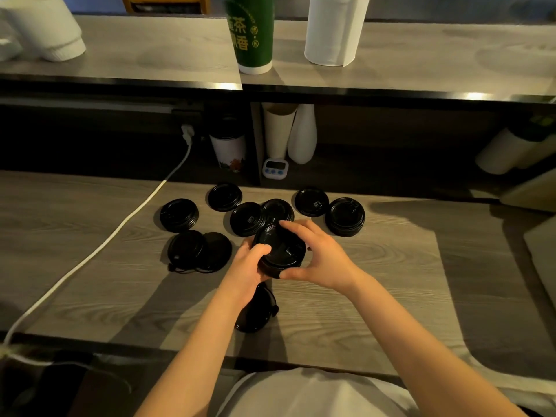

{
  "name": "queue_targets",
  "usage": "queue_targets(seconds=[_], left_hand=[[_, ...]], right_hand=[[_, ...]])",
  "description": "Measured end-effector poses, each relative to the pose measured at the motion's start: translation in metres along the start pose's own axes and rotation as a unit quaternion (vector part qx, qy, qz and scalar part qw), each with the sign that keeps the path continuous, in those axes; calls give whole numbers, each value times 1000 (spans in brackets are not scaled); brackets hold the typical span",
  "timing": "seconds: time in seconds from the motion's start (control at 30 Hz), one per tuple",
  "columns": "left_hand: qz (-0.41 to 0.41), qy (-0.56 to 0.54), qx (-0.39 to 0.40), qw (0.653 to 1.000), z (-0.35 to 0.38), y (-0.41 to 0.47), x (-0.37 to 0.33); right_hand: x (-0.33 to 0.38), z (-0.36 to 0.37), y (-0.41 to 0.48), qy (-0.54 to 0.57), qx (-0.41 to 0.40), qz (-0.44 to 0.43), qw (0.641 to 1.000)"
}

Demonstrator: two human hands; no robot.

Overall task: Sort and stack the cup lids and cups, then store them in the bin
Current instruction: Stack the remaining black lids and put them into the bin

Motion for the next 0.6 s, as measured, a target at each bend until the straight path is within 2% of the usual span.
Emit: queue_targets(seconds=[0.13,0.2,0.37,0.5,0.6], left_hand=[[39,-24,-88,995,-22,0,-14],[57,-33,-132,989,-42,1,-23],[79,-65,-171,980,-77,-1,-30],[75,-83,-183,977,-90,-5,-24],[76,-85,-182,977,-94,-8,-21]], right_hand=[[-10,14,-7,81,-7,86,993],[-20,28,-13,75,-1,142,987],[-21,92,-31,-90,157,136,974],[-12,123,-29,-201,230,161,939],[-4,132,-24,-280,252,141,916]])
Point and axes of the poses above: each hand's wrist, its own y-axis towards the middle knuckle, its own z-axis out of the palm, x = y × z, the point moved 6 cm from there along y, towards the middle knuckle, and after that the axes turned 7 degrees about -x, right-handed, at the moved point
